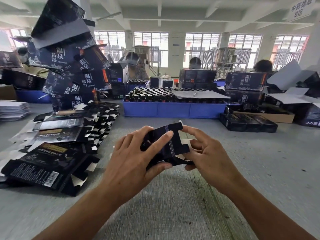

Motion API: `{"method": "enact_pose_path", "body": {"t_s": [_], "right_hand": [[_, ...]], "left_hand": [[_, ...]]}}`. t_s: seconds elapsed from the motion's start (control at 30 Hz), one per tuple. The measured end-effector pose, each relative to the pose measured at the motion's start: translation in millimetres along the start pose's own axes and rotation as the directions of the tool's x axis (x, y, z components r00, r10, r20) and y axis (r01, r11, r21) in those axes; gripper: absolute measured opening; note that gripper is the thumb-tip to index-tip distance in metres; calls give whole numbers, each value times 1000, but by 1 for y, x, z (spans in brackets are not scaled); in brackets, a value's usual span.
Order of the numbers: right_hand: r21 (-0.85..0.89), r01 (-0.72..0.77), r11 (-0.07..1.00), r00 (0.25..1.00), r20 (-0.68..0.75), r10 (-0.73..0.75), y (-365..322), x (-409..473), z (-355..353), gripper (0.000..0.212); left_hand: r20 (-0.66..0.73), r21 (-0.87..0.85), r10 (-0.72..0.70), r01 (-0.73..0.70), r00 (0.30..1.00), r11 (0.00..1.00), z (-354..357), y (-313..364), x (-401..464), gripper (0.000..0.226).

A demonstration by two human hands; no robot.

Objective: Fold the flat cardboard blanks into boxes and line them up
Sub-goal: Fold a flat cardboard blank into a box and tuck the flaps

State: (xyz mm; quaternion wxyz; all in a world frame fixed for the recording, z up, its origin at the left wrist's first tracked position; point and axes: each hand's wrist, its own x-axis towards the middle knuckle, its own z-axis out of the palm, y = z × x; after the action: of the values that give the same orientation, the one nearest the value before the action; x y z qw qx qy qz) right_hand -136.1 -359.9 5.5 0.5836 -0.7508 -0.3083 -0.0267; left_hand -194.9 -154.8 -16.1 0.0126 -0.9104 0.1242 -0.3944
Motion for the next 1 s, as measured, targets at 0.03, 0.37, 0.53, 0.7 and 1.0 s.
{"method": "enact_pose_path", "body": {"t_s": [0.03,0.37,0.53,0.7,1.0], "right_hand": [[-13,15,1000,1000,-18,-15,-1,0,0,53],[-75,119,990,989,-78,-125,-3,-4,3,57],[-144,139,980,980,-120,-156,-1,-7,10,54],[-227,159,961,968,-155,-197,-1,-11,16,61],[-287,179,941,961,-154,-229,1,-13,19,32]], "left_hand": [[-10,-9,5,-6,1000,1000,-1,0,1,73],[-31,-103,20,-24,999,994,-5,1,-1,58],[-43,-99,21,-25,999,995,-1,-1,-2,54],[-32,-149,-10,5,999,989,1,-2,-3,56],[-23,-278,-43,35,999,960,-1,0,-6,51]]}}
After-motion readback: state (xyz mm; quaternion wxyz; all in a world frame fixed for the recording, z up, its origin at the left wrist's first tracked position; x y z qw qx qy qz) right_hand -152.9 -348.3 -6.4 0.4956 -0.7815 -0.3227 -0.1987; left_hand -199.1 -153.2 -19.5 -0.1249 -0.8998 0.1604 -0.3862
